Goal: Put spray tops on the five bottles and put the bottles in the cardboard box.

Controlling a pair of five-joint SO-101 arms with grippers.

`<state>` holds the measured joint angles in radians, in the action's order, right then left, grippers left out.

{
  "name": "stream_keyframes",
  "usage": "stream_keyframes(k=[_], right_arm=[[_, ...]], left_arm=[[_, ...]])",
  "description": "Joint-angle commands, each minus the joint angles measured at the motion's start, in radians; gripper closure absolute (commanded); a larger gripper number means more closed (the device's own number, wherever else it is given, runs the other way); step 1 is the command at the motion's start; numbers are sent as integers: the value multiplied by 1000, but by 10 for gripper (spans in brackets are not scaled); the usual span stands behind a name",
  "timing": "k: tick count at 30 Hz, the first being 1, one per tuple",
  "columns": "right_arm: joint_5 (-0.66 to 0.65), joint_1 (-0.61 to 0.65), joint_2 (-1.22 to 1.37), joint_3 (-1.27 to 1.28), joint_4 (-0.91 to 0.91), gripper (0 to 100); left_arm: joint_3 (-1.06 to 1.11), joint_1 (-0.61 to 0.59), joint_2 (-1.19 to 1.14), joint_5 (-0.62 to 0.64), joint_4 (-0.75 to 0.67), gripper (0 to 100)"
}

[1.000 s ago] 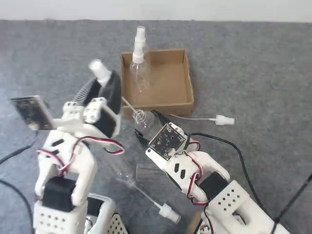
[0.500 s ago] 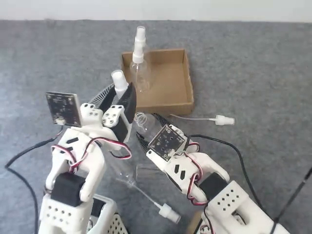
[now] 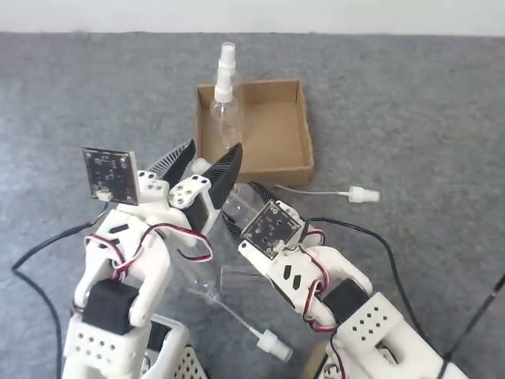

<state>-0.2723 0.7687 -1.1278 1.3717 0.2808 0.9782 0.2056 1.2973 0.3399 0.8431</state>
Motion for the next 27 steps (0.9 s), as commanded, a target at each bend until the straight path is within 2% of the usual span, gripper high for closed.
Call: stream_keyframes(k=[1,8,16,22,27], right_arm=[[-3,-16,-28,-21,-25,968],[-3,-18,-28,-20,-25,968],[-3,-18,-28,-17,-15,969],[-3,-18,-30,3,-21,969],[-3,-18,-30,-2,-24,969]], left_arm=[[-81,2,11,-2,17,760],[-163,-11,11,-2,23,761],[-171,-173,11,-2,21,851],[-114,-302,11,-6,23,871],[-7,-316,11,-2,15,871]])
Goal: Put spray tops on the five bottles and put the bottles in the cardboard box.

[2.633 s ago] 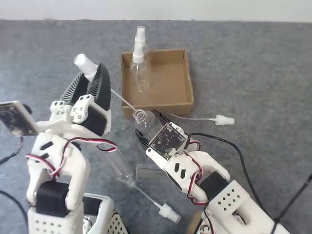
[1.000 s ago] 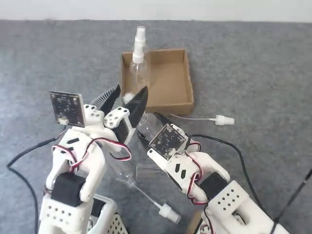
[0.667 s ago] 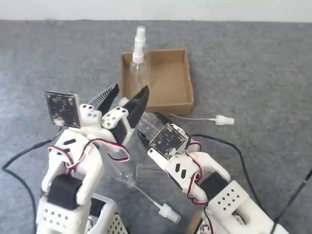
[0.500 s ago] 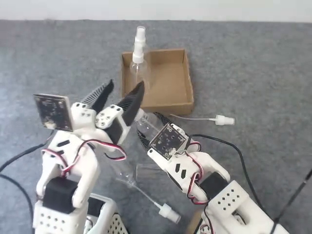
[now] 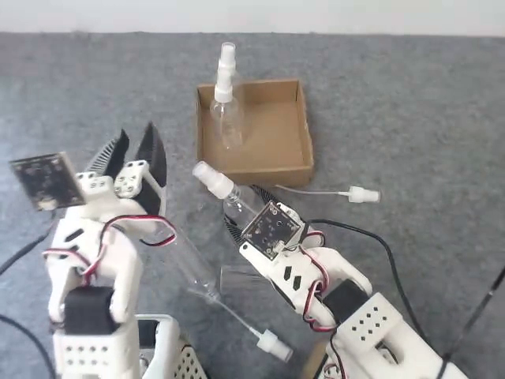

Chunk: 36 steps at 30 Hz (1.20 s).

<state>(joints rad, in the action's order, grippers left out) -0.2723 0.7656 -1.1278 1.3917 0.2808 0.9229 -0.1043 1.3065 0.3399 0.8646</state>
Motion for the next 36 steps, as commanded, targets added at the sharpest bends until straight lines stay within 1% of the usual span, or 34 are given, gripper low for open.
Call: stream_keyframes(k=[1,7,10,13,17,20,33,36], right_arm=[[-3,-15,-30,-21,-24,969],[-3,-12,-30,-21,-21,969],[-3,-8,-30,-23,-24,969],[-3,-7,-30,-20,-24,969],[-3,-7,-30,-18,-21,969],[-3,-7,-30,-18,-18,969],[-3,-8,-30,-25,-16,969],[-3,-8,-30,-26,-24,969]], left_arm=[[68,2,2,-2,-11,871],[193,23,2,-6,-104,877],[216,28,2,-6,-123,892],[220,89,0,-20,-117,892],[223,201,0,-109,-80,892],[222,233,0,-114,-61,892],[219,232,2,-115,-40,892],[213,241,2,-117,-5,892]])
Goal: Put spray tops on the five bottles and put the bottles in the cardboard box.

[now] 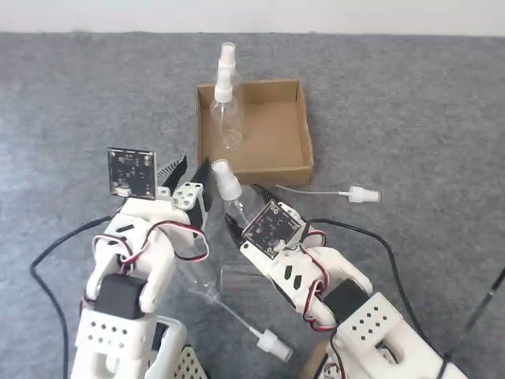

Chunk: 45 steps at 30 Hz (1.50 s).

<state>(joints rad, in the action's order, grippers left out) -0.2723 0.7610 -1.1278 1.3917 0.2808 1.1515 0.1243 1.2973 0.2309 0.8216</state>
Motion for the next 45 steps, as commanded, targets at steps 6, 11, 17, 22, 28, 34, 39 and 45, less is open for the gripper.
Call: stream_keyframes(k=[6,11,17,22,28,34,39,45], right_arm=[[-3,-4,-30,-26,-21,969],[-3,-5,-30,-25,-16,969],[-3,-7,-30,-21,-16,969],[-3,-7,-30,-20,-16,969],[-3,-8,-30,-21,-19,969],[-3,-5,-30,-40,-61,969],[14,15,-30,-68,-68,969],[38,108,-30,-75,-68,969]], left_arm=[[-18,91,11,-49,68,892],[-13,126,51,-49,95,893],[25,138,250,-51,160,893],[71,137,385,-51,163,893],[71,15,428,-29,166,893],[74,-130,428,43,129,893],[116,-106,428,43,89,893],[173,-97,428,43,18,893]])
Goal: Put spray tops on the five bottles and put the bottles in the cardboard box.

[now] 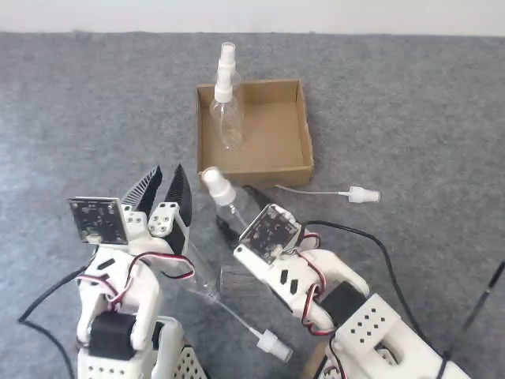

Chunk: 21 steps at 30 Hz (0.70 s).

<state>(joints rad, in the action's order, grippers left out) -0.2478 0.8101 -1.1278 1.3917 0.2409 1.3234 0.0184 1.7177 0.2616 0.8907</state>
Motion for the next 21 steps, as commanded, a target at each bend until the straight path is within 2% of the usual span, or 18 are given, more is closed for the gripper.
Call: stream_keyframes(k=[1,5,12,16,21], right_arm=[[14,68,-30,-75,-28,969],[14,67,-30,-75,-28,969],[14,67,-30,-72,-25,969],[14,67,-30,-72,-27,969],[17,45,-30,-71,-25,969]], left_arm=[[4,28,8,12,-51,893],[5,80,8,-25,-46,893],[-1,98,8,-46,-6,888],[-2,196,8,-114,34,889],[-1,224,8,-130,40,891]])
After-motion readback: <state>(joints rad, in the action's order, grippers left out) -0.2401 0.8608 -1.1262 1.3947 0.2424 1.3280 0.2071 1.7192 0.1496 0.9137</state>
